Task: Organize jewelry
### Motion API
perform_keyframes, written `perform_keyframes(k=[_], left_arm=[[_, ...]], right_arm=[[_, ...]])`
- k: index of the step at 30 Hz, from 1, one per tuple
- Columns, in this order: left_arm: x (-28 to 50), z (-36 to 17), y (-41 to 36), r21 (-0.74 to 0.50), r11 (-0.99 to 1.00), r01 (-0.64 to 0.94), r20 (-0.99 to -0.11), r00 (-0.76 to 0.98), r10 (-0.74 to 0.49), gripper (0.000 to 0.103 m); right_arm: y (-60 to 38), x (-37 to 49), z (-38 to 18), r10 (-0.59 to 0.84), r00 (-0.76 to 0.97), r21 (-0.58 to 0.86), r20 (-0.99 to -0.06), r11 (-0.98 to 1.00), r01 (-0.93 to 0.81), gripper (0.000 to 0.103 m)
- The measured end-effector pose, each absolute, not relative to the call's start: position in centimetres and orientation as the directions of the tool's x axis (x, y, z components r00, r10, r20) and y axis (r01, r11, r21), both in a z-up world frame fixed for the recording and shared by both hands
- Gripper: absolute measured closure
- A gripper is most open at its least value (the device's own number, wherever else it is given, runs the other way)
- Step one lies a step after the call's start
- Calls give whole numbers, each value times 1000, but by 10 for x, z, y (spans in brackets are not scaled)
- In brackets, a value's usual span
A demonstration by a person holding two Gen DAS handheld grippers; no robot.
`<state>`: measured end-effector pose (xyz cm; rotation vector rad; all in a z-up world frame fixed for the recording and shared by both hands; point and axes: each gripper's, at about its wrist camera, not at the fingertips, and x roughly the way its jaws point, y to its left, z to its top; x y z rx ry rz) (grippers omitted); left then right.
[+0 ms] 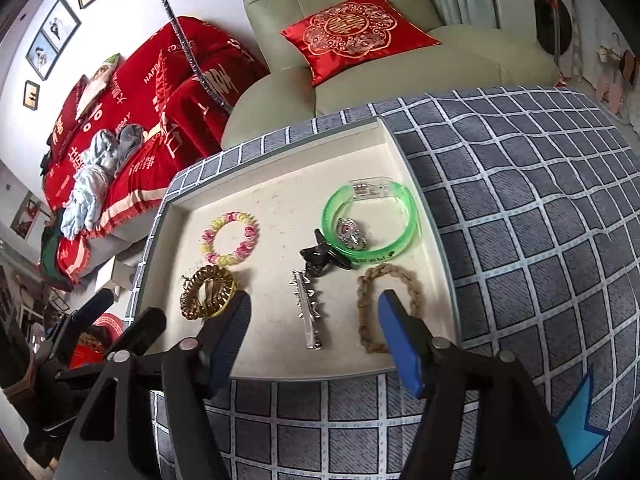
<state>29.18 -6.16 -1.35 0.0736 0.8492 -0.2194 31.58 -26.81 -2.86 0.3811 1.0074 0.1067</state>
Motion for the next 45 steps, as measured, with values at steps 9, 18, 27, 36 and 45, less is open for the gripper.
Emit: perform_keyframes(k=[9, 18, 27, 36, 45], left_arm=[[276, -12, -62, 26, 977, 213, -761, 638, -119, 0], [244, -8, -51, 34, 985, 170, -742, 665, -89, 0], [199, -9, -49, 43, 992, 116, -701, 712, -53, 0], [170, -12, -44, 39, 997, 67, -680, 733, -23, 0], [163, -14, -46, 45, 996, 71, -683, 730, -21, 0]], right_arm=[[-261, 303, -22, 217, 556, 293, -802, 955, 49, 0], [-252, 273, -13, 151, 588, 214, -795, 976, 40, 0], [-245, 228, -13, 57, 639, 119, -767, 991, 54, 0], [-245, 199, -10, -17, 688, 63, -725, 994, 91, 0], [-239, 190, -6, -30, 696, 39, -717, 996, 83, 0]])
